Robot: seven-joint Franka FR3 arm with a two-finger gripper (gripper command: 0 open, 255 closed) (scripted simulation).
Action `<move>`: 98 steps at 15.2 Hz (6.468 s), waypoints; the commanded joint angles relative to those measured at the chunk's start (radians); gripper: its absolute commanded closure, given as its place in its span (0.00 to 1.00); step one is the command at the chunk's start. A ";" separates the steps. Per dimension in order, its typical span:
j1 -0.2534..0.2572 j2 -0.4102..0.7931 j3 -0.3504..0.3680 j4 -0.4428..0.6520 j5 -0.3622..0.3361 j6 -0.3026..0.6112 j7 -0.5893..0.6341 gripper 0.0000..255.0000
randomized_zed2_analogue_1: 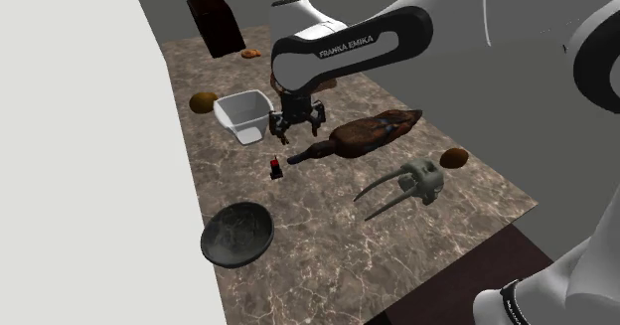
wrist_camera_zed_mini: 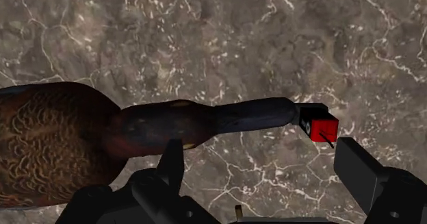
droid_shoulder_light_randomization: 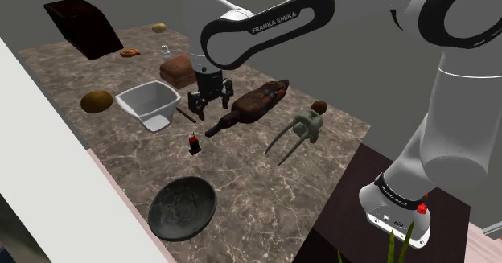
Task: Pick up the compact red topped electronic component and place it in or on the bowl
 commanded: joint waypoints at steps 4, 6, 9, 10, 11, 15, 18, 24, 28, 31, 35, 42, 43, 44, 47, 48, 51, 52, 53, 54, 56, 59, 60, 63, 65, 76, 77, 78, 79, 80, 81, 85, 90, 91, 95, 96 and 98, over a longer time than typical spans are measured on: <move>0.074 0.210 -0.004 0.234 -0.047 -0.054 0.042 0.00; 0.109 0.303 -0.009 0.350 -0.062 -0.087 0.051 0.00; 0.124 0.347 -0.013 0.383 -0.069 -0.080 0.056 0.00; 0.123 0.350 -0.014 0.375 -0.070 -0.068 0.057 0.00; 0.123 0.353 -0.015 0.366 -0.072 -0.056 0.057 0.00; 0.123 0.366 -0.018 0.338 -0.076 -0.016 0.061 0.00; 0.123 0.367 -0.018 0.338 -0.076 -0.016 0.061 0.00; 0.123 0.367 -0.018 0.339 -0.076 -0.017 0.061 1.00; 0.123 0.367 -0.018 0.338 -0.076 -0.016 0.061 1.00; 0.124 0.368 -0.018 0.339 -0.076 -0.016 0.061 1.00; 0.122 0.349 -0.014 0.351 -0.071 -0.046 0.059 1.00; 0.122 0.316 -0.008 0.392 -0.062 -0.119 0.056 1.00; 0.122 0.312 -0.007 0.399 -0.060 -0.130 0.055 1.00; 0.122 0.308 -0.006 0.407 -0.059 -0.141 0.055 1.00; 0.123 0.298 -0.004 0.431 -0.056 -0.175 0.053 1.00; 0.124 0.295 -0.003 0.440 -0.055 -0.186 0.053 1.00; 0.126 0.288 -0.001 0.470 -0.052 -0.222 0.052 1.00; 0.127 0.286 -0.001 0.480 -0.052 -0.235 0.051 1.00; 0.128 0.285 0.000 0.491 -0.051 -0.247 0.051 1.00; 0.129 0.284 0.000 0.503 -0.050 -0.260 0.050 1.00; 0.132 0.282 0.001 0.527 -0.049 -0.285 0.050 1.00; 0.136 0.282 0.002 0.568 -0.049 -0.326 0.049 1.00; 0.138 0.282 0.002 0.582 -0.049 -0.339 0.049 1.00; 0.155 0.243 0.014 0.529 -0.041 -0.324 0.084 1.00; 0.173 0.210 0.026 0.479 -0.035 -0.306 0.120 1.00; 0.305 0.114 0.090 0.348 -0.016 -0.264 0.327 1.00; 0.320 0.112 0.096 0.346 -0.016 -0.264 0.347 1.00; 0.334 0.110 0.101 0.345 -0.016 -0.264 0.367 1.00; 0.348 0.110 0.106 0.346 -0.017 -0.265 0.385 1.00; 0.347 0.110 0.105 0.333 -0.017 -0.252 0.385 1.00; 0.345 0.111 0.105 0.320 -0.018 -0.238 0.385 1.00; 0.342 0.117 0.102 0.275 -0.021 -0.188 0.385 1.00; 0.340 0.130 0.099 0.226 -0.027 -0.127 0.386 1.00; 0.340 0.133 0.098 0.217 -0.028 -0.116 0.387 1.00; 0.340 0.148 0.094 0.185 -0.035 -0.070 0.389 1.00; 0.340 0.154 0.092 0.175 -0.037 -0.054 0.389 1.00; 0.340 0.154 0.092 0.175 -0.037 -0.054 0.389 1.00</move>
